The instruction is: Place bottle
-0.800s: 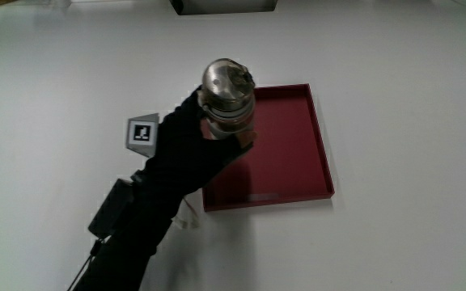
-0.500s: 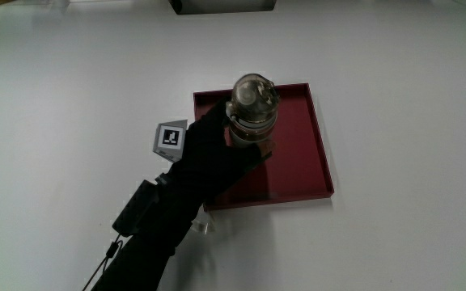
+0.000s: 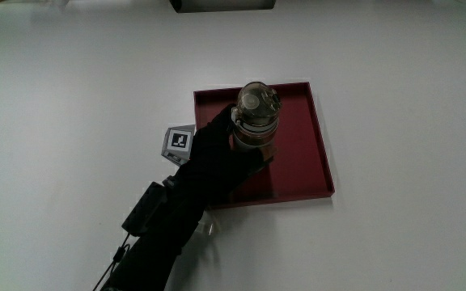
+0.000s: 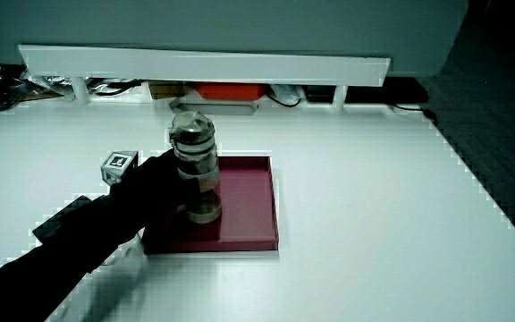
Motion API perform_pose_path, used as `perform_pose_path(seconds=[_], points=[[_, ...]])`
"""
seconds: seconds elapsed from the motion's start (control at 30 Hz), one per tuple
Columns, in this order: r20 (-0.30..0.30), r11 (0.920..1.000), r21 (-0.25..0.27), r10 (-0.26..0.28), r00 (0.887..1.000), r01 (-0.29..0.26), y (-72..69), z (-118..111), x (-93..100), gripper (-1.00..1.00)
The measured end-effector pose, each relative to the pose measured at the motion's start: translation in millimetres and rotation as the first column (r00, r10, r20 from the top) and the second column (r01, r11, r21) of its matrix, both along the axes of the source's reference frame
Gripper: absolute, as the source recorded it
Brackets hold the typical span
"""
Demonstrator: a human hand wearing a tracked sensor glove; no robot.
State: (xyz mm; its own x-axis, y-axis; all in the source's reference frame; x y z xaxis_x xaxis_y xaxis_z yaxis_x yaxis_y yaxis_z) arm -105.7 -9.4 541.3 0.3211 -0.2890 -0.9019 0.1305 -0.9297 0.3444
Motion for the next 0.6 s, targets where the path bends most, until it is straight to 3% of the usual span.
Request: perform_pose_path(seconds=[0.33,0.6], points=[[0.009,0.9999,-0.006,-0.009,1.0,0.009,0.8,0.9,-2.1,0.0],[-0.011,0.9997,-0.004,-0.022,1.0,0.022,2.4,1.0,-1.8,-0.35]])
